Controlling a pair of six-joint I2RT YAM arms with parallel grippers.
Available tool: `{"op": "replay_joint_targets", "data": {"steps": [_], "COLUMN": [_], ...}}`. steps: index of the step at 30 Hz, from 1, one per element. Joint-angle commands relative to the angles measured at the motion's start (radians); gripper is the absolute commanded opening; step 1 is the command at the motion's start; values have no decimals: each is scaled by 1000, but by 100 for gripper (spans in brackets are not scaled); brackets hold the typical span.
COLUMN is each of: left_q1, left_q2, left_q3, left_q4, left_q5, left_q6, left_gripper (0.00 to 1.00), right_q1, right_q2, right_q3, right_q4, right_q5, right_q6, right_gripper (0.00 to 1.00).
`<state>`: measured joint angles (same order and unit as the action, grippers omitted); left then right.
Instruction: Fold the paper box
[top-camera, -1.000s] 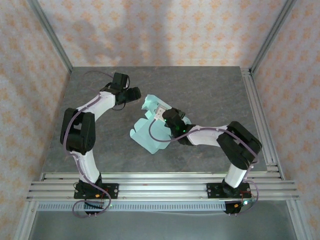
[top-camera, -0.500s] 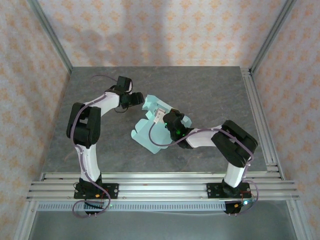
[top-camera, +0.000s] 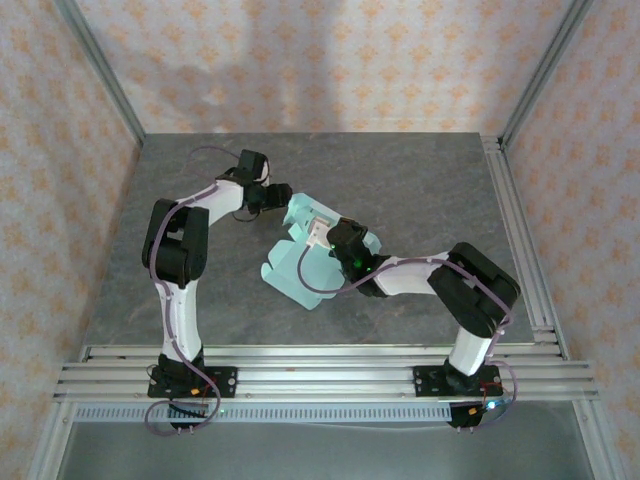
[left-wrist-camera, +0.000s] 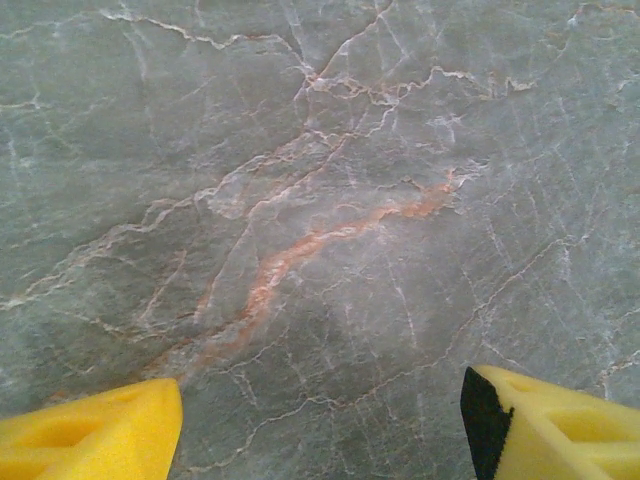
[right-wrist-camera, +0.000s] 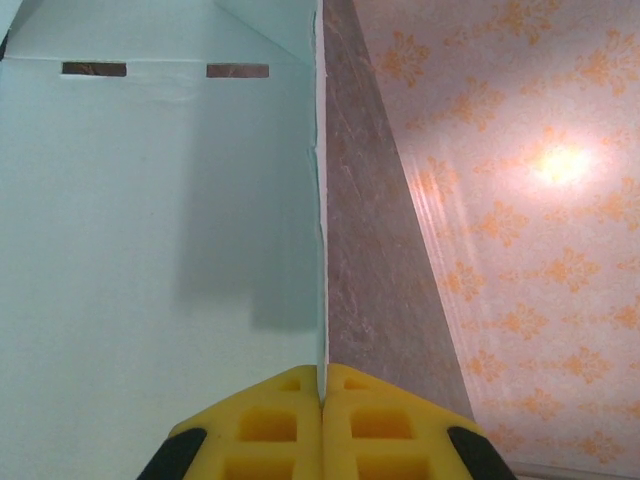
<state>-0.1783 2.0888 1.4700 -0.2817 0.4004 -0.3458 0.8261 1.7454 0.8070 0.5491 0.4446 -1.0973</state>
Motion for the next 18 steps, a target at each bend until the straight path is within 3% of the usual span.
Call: {"op": "replay_joint_targets", "data": {"steps": [1, 9, 18], "left_q1": [12, 12, 12], "left_q2": [15, -2, -70], "left_q3": [30, 15, -60], "left_q4": [-29, -48, 15], "left_q5": [85, 249, 342], "left_q6": [71, 149, 157], "left_gripper": [75, 76, 75], "right_q1": [7, 7, 7], "right_q2": [-31, -18, -7], "right_q3": [18, 24, 29], "right_q4": [-24, -32, -38], "right_q5": [-15, -16, -4], "right_q6": [35, 47, 49], "right_gripper": [0, 0, 0]}}
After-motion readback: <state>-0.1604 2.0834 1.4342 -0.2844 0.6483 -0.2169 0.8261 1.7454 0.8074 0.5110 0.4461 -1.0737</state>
